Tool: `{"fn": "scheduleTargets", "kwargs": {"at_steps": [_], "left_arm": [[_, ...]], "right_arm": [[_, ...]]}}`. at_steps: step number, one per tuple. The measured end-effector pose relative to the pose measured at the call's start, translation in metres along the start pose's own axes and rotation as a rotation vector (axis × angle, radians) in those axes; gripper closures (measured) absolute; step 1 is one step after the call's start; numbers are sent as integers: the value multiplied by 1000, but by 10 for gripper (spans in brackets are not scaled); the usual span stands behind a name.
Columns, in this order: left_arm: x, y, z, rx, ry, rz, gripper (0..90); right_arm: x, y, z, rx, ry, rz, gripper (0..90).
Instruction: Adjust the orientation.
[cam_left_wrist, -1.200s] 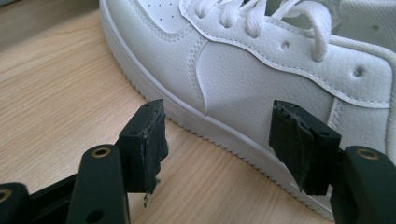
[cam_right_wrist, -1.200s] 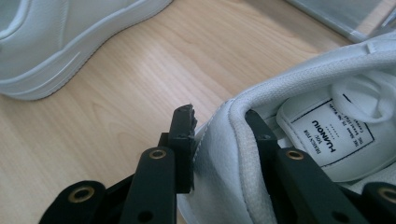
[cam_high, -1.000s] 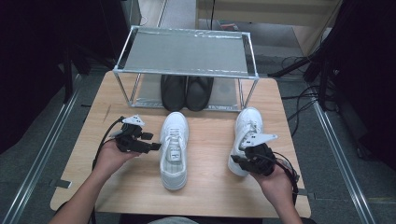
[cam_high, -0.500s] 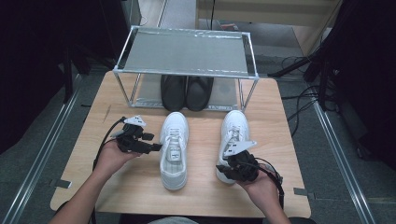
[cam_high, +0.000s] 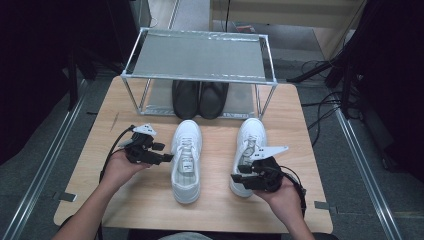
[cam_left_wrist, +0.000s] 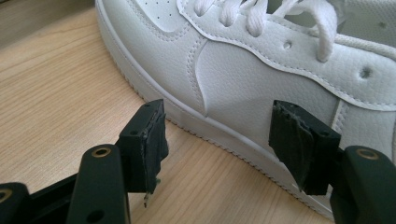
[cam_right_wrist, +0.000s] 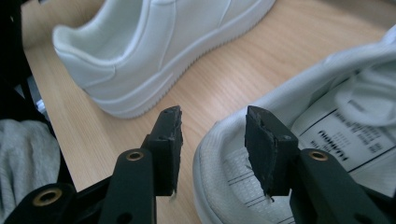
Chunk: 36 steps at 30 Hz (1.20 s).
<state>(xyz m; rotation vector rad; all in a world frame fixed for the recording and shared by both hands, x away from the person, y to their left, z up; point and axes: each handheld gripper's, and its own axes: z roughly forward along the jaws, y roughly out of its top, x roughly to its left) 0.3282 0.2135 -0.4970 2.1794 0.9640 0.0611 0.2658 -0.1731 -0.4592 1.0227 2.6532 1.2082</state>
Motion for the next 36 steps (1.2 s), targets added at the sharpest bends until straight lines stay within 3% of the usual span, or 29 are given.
{"fn": "scheduleTargets", "kwargs": {"at_steps": [3,11,17,24,30,33,36], "left_arm": [[0,0,-1,-1,3,-1,368],[0,0,0,-2,3,0,368],[0,0,-1,-2,5,-1,368],[0,-3,-4,-7,18,3,368],[0,-7,-7,-8,23,-12,368],[0,-8,-7,-5,28,-12,368],[0,-10,-8,-3,29,-16,368]], "right_arm": [[-2,1,-8,-34,-10,-13,587],[-16,-3,-26,-123,-41,38,580],[-34,-10,-33,-137,-96,69,590],[-61,-19,-38,-157,-119,133,631],[-85,-23,-35,-132,-156,173,683],[-94,-23,-29,-87,-160,200,703],[-94,-22,-20,-38,-165,189,770]]}}
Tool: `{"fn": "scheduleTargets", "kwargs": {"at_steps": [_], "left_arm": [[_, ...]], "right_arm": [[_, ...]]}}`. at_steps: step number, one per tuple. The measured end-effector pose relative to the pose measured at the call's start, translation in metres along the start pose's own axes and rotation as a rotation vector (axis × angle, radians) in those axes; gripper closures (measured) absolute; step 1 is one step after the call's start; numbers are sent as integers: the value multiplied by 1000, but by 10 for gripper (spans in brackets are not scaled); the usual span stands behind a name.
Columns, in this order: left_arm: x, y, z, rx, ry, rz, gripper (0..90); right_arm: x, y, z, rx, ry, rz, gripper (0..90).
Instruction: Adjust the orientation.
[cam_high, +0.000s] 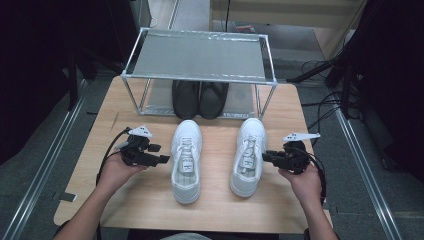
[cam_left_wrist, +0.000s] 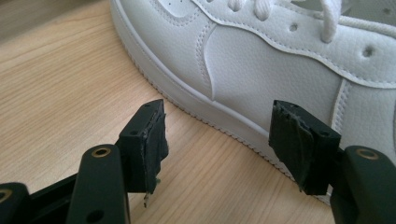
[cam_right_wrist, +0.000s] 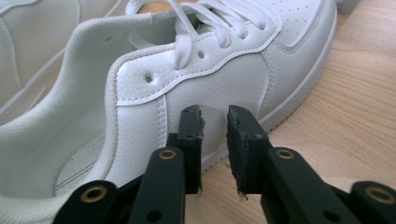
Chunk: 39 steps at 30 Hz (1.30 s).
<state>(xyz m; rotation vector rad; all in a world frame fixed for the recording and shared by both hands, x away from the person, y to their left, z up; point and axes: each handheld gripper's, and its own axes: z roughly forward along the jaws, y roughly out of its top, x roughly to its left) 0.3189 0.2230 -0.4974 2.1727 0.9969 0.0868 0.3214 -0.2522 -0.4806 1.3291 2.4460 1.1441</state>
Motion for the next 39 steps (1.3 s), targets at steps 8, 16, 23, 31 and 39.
{"fn": "scheduleTargets", "kwargs": {"at_steps": [8,16,23,31,39], "left_arm": [[0,-4,-2,1,0,-7,368],[-1,-9,-3,4,8,-19,367],[-1,-14,-7,9,15,-28,367],[-2,-21,-11,11,25,-39,367],[-2,-26,-14,9,34,-51,366]], "right_arm": [[0,2,3,8,27,4,826],[-5,6,7,22,10,16,832],[-9,13,14,25,-14,14,840],[-3,20,23,24,-22,-27,848],[1,27,30,33,-9,-42,848]]}}
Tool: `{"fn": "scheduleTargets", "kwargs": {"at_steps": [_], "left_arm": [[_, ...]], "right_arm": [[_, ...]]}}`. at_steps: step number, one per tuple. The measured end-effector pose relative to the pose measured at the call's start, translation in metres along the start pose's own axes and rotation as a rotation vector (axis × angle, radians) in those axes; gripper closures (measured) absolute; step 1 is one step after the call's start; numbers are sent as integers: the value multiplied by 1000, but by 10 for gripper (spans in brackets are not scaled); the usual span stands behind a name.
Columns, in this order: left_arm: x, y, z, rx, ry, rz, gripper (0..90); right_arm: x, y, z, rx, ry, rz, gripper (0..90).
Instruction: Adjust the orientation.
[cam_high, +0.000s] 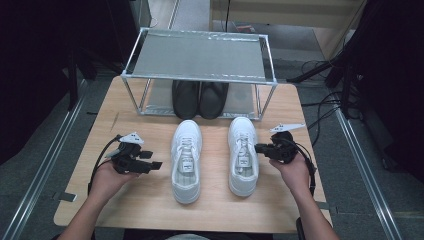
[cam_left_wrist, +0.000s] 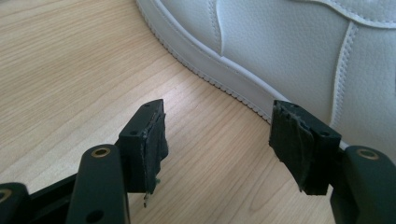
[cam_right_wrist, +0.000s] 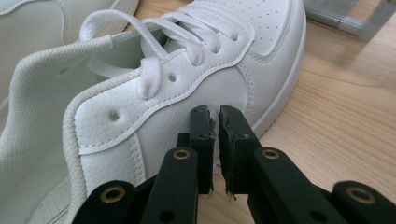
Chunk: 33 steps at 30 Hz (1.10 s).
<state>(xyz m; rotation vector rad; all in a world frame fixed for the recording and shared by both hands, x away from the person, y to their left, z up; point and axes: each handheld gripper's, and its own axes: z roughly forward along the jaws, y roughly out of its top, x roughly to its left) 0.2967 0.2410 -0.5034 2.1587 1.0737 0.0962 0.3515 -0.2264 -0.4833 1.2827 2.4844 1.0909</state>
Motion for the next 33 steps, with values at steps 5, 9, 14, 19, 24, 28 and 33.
{"fn": "scheduleTargets", "kwargs": {"at_steps": [5,9,14,19,24,28,33], "left_arm": [[1,-5,-4,-5,9,-13,366],[1,-8,-6,-9,18,-23,367],[1,-11,-8,-9,21,-29,367],[1,-14,-10,-9,27,-34,366],[1,-14,-10,-13,27,-41,367],[0,-14,-8,-6,26,-33,367],[-1,-13,-7,-5,23,-32,367]], "right_arm": [[5,6,7,3,17,-18,848],[9,10,12,5,35,-33,847],[12,14,17,9,52,-50,845],[12,23,22,-16,23,-62,856],[8,28,27,-25,46,-41,878],[11,28,30,-36,49,-48,887],[16,33,35,-33,55,-58,886]]}}
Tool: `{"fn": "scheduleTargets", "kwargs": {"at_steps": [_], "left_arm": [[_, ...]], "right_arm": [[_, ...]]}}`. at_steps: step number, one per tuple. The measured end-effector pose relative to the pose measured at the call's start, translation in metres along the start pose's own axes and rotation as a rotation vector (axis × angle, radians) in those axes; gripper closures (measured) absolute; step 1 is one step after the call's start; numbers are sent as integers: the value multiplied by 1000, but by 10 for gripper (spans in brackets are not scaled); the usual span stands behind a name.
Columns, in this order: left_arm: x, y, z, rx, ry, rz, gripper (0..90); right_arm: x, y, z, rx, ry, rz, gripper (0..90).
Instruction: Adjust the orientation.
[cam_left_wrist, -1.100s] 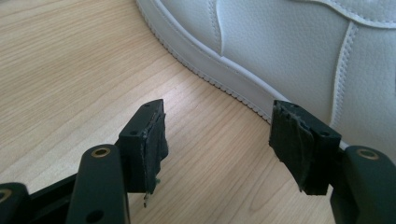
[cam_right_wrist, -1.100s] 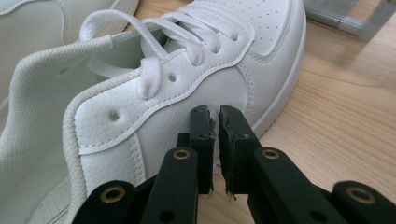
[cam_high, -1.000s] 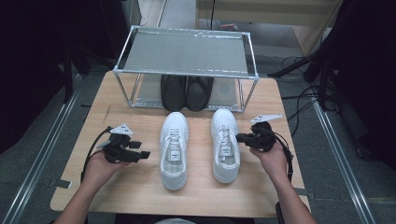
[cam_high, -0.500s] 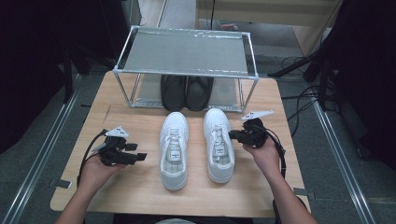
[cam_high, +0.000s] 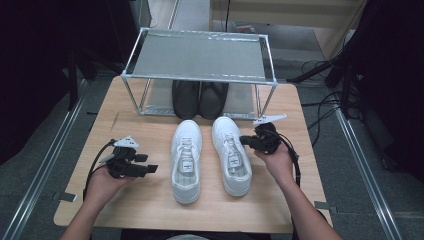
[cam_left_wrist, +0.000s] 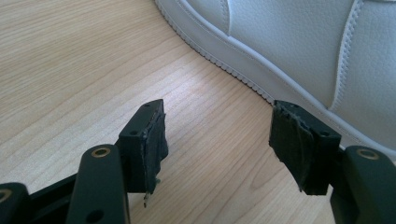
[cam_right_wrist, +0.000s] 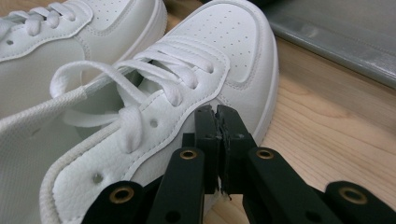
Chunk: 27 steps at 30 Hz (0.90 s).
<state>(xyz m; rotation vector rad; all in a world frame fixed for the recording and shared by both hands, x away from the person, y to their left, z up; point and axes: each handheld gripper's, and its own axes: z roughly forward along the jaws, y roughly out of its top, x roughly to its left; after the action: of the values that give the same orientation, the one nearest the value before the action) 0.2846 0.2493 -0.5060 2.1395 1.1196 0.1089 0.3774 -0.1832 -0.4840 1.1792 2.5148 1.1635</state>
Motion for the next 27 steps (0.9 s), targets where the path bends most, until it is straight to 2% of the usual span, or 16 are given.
{"fn": "scheduleTargets", "kwargs": {"at_steps": [11,14,17,22,24,27], "left_arm": [[0,0,0,1,-1,-1,367],[0,0,1,2,-4,2,366],[-1,1,-1,-12,-8,-10,363],[1,1,-3,-13,-8,-5,363],[1,2,-2,-22,-19,-21,363],[2,5,0,-31,-64,-56,370]], "right_arm": [[11,9,13,1,20,-36,880],[11,8,11,3,18,-26,874],[10,8,10,3,13,-34,879],[10,8,4,-1,20,-37,882],[10,7,1,-1,22,-34,877],[11,3,-4,-11,29,-34,868]]}}
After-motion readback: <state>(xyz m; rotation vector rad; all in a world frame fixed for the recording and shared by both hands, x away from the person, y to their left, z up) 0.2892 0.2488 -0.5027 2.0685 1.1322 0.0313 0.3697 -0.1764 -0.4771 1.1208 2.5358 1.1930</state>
